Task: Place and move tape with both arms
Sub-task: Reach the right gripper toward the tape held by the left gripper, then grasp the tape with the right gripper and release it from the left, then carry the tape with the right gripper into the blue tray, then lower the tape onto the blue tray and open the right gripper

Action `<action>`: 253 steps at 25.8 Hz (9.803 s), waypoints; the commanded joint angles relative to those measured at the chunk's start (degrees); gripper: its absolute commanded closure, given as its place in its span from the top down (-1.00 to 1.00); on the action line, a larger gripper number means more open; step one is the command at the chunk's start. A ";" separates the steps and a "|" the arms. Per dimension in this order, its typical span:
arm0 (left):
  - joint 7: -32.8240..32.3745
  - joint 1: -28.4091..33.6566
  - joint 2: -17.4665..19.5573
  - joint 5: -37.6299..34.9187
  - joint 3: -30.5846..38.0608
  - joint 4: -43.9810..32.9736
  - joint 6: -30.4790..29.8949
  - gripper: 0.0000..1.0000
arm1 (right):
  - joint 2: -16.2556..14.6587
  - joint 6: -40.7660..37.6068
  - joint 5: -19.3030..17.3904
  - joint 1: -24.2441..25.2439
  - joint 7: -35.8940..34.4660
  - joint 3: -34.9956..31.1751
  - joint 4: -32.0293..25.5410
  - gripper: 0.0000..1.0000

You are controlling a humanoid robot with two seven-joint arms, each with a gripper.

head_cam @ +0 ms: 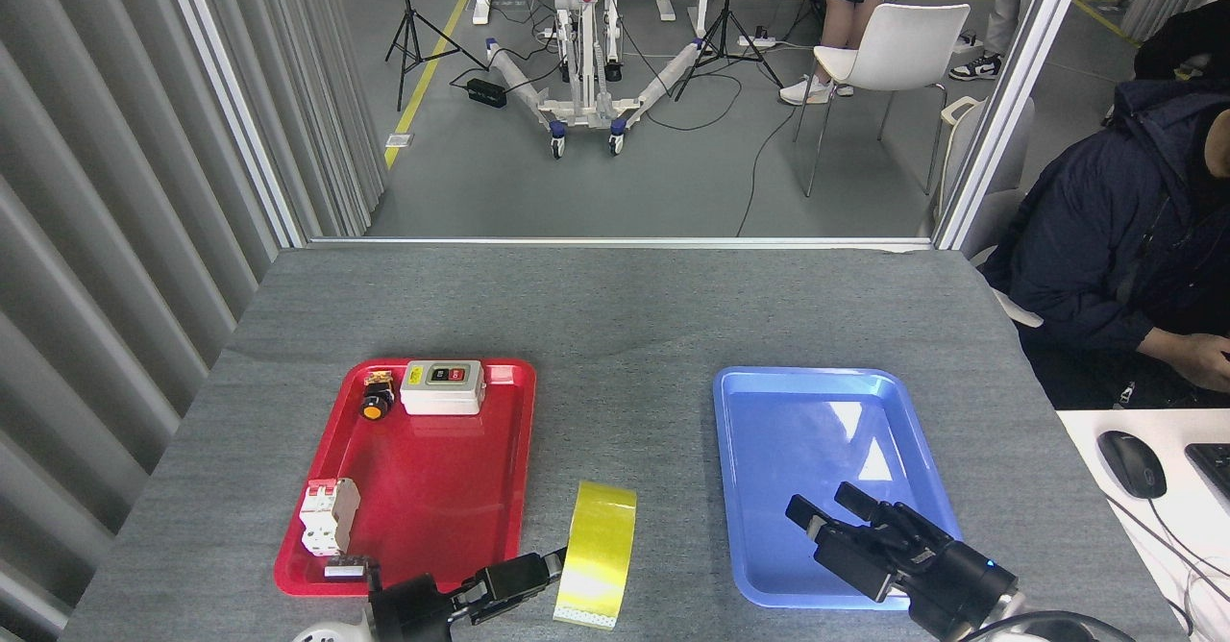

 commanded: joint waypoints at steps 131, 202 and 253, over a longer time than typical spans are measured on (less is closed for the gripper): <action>0.07 -7.43 1.01 -7.46 9.83 14.13 -9.50 1.00 | 18.33 2.55 -16.60 -14.78 7.36 16.81 1.22 -1.00; 63.96 -0.67 4.09 -73.11 22.93 11.14 -7.47 0.99 | 15.43 36.30 6.60 -39.92 30.65 27.19 43.06 -1.00; 64.14 -2.07 -1.53 -80.85 11.41 13.07 6.76 0.99 | 16.31 24.61 21.28 -35.97 16.85 12.25 39.99 0.95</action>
